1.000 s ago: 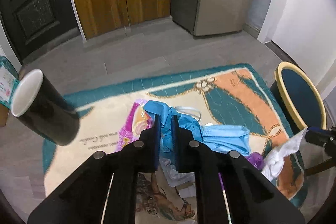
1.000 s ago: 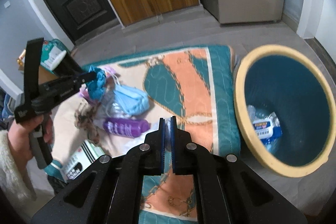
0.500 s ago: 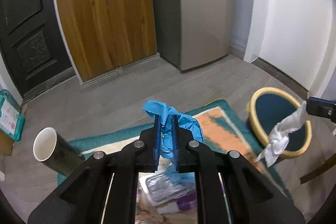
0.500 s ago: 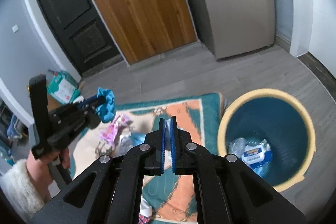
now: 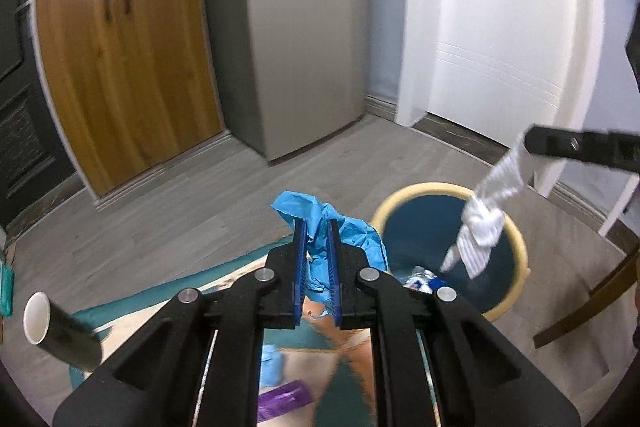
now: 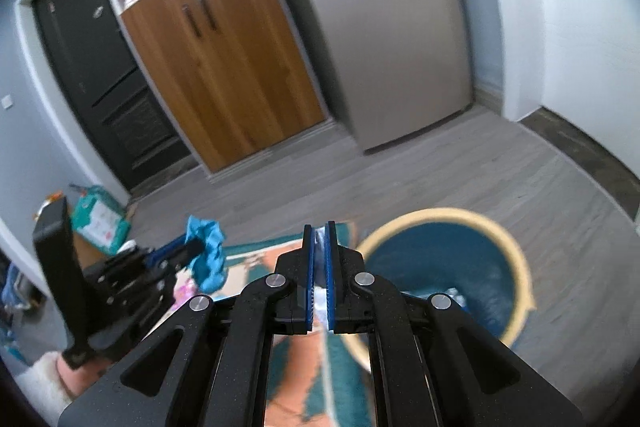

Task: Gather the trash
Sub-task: 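Carry glove and tissue over the bin and open both grippers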

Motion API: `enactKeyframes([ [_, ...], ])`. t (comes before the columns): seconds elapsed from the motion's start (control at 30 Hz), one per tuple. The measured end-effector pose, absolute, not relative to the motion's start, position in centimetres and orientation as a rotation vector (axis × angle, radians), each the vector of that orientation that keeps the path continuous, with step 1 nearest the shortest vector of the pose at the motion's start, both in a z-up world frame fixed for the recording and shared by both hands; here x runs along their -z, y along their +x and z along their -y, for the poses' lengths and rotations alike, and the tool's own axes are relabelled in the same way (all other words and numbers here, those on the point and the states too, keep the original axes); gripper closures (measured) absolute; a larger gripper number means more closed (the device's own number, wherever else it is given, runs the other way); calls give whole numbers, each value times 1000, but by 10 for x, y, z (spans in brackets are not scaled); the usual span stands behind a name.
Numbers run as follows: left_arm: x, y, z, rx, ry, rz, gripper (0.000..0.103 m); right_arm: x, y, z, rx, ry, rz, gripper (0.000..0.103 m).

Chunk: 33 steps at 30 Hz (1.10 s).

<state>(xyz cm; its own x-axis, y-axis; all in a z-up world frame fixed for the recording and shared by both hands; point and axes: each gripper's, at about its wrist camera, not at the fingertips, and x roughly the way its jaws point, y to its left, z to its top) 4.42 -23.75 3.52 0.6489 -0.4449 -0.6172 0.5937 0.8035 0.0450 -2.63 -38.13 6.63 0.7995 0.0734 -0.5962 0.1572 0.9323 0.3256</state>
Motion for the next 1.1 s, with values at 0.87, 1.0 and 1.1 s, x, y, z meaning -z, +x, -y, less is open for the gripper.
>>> enactKeyframes([
  [0.87,29,16,361,801,360,-753,94,-4,-30,458,204,420,-799,97],
  [1.0,34,17,363,803,358,-758,93,2,-27,459,205,415,-812,97],
  [1.1,35,16,363,799,365,-746,92,6,-26,461,206,426,-820,97],
])
